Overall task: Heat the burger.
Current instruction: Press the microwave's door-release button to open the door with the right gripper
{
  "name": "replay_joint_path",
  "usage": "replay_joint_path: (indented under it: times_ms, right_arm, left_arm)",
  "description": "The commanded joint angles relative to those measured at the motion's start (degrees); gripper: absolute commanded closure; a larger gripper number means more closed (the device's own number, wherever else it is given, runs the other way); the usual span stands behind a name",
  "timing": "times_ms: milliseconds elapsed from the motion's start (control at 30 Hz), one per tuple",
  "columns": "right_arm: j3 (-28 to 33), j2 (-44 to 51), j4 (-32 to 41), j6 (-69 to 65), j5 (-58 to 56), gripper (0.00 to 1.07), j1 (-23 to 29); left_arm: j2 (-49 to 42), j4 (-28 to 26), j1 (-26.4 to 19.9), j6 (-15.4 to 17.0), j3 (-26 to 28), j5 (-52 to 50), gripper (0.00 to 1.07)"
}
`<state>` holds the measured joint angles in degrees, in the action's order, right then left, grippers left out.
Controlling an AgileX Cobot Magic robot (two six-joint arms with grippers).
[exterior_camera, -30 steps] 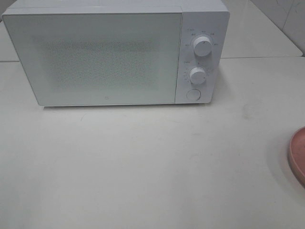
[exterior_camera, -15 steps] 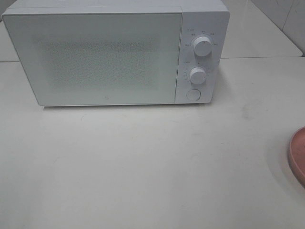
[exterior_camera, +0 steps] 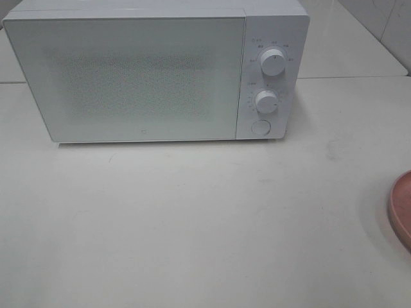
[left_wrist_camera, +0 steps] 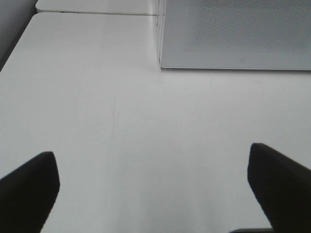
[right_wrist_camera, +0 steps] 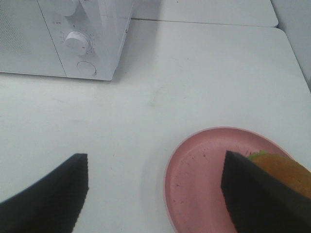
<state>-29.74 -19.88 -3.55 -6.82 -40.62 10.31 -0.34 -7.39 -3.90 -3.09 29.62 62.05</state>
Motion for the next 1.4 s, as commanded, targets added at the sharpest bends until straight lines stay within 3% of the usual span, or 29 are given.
replay_joint_path:
  times_ms: [33,1400]
  right_arm:
    - [-0.40,-2.12,-0.23,-0.29,3.44,0.32,-0.11]
    - [-0.06,-35.35,-0.23,-0.29,31.28,0.32,-0.11]
  left_arm:
    - [-1.03,-0.17,-0.11,0.00,-0.11,-0.86,0.09]
    - [-1.03,-0.17,-0.11,0.00,-0.11,-0.86,0.09]
